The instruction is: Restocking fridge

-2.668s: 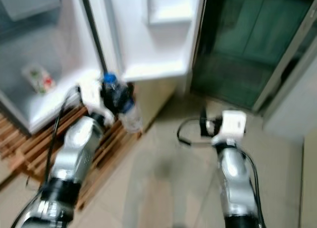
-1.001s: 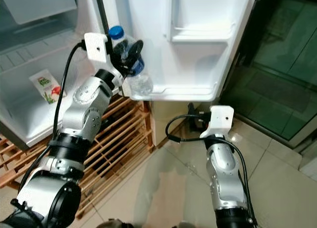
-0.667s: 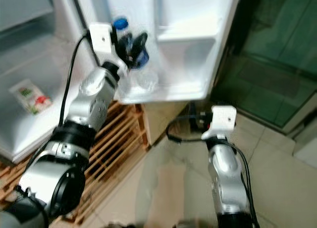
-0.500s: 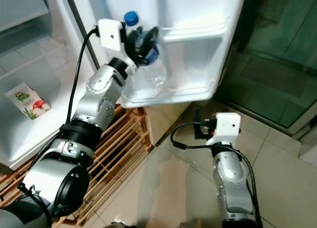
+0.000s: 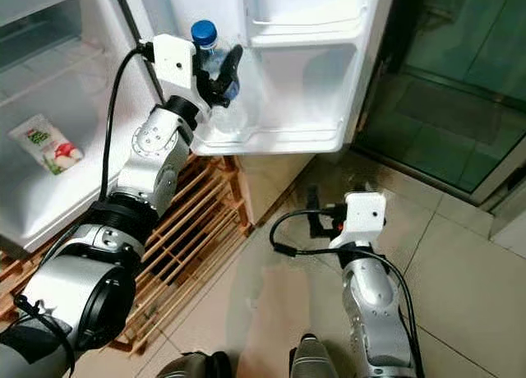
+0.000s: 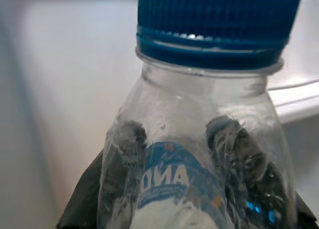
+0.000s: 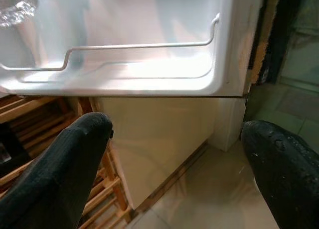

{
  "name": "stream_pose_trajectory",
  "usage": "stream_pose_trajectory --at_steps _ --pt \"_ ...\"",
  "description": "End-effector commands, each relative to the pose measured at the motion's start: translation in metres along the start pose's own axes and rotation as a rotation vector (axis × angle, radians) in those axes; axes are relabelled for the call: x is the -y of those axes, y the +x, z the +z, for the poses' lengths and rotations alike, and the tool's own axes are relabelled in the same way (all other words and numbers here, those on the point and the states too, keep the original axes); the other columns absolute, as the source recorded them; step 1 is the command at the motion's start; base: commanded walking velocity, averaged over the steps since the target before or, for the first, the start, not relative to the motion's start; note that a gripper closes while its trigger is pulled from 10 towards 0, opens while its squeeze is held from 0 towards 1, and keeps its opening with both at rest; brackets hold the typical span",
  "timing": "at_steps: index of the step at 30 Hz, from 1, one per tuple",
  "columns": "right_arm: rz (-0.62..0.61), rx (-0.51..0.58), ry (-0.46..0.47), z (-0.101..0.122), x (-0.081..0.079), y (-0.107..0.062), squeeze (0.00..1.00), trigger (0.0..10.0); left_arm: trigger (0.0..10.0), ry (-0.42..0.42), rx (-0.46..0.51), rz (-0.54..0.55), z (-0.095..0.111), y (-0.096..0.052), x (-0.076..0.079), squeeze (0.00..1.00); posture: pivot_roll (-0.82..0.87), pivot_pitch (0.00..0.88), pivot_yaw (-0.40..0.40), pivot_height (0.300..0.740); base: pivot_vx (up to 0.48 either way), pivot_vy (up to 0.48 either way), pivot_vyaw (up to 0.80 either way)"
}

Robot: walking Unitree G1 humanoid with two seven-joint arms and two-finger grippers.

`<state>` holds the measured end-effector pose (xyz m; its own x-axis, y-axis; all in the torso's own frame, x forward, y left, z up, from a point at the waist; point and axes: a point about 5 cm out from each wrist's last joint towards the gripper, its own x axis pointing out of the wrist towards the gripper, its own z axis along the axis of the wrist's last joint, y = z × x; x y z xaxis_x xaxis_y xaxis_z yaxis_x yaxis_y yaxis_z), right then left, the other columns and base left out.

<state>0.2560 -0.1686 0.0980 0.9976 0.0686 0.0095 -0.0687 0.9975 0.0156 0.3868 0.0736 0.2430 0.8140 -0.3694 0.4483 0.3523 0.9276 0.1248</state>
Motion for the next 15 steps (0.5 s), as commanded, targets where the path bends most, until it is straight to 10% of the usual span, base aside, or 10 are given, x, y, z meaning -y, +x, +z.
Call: stream_pose_trajectory --at_steps 1,15 --pt "-0.001 0.006 -0.007 0.003 -0.003 -0.003 0.0 10.0 10.0 0.047 0.05 0.03 0.007 0.003 -0.005 0.0 -0.21 0.179 0.14 0.74 0.0 0.0 0.0" --pt "-0.029 -0.006 -0.055 0.015 -0.001 -0.033 0.0 10.0 10.0 0.12 0.099 0.154 0.001 -0.002 -0.006 0.0 -0.32 0.327 0.145 0.74 0.0 0.0 0.0"
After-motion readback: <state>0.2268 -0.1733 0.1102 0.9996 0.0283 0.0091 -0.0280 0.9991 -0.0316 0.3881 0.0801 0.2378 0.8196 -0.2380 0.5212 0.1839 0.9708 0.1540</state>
